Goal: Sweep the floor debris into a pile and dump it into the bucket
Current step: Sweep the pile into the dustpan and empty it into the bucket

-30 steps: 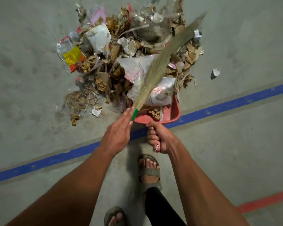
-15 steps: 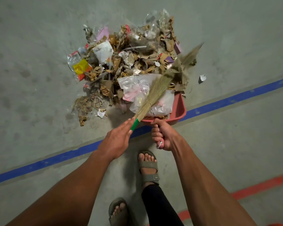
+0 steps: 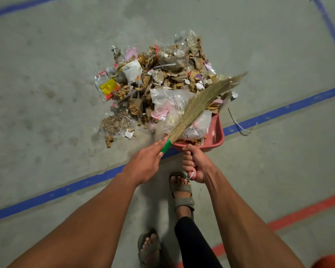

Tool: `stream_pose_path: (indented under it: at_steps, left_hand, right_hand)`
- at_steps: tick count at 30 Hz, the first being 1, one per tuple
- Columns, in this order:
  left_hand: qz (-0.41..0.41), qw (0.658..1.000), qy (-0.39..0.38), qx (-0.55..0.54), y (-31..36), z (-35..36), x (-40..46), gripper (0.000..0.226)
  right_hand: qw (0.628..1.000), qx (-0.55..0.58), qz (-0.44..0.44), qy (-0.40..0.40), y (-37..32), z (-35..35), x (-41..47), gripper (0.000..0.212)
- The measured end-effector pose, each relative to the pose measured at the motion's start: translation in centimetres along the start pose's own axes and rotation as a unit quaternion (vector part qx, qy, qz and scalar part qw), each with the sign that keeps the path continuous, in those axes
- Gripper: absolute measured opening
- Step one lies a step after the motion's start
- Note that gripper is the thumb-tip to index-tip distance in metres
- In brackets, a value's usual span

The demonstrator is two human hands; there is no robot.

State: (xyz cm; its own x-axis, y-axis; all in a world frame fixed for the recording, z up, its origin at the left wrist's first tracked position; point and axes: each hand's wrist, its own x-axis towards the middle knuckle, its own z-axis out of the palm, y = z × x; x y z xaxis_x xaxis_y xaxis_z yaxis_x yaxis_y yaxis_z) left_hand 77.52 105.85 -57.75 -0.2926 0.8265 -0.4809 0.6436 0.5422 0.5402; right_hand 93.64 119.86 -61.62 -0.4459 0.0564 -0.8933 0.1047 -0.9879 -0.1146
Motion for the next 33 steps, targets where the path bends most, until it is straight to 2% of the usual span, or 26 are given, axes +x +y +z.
stream_pose_path:
  at_steps: [11,19,26,33]
  left_hand:
    - [0.109,0.990,0.018,0.086,5.4,-6.4,-7.0,0.059]
    - [0.184,0.971,-0.015,0.154,13.1,-8.4,-13.5,0.066]
    - [0.274,0.936,-0.034,0.217,22.1,-5.2,-15.7,0.070]
    - [0.362,0.900,-0.076,0.233,31.4,4.1,-16.9,0.066]
  right_hand:
    - [0.992,0.075,-0.090,-0.056,3.9,2.1,-10.3,0.043]
    - [0.983,0.107,-0.140,-0.045,6.4,-0.3,-21.4,0.041]
    - [0.971,0.152,-0.184,-0.021,7.7,-7.8,-29.5,0.039]
    - [0.944,0.230,-0.238,0.001,11.3,-20.1,-35.6,0.040]
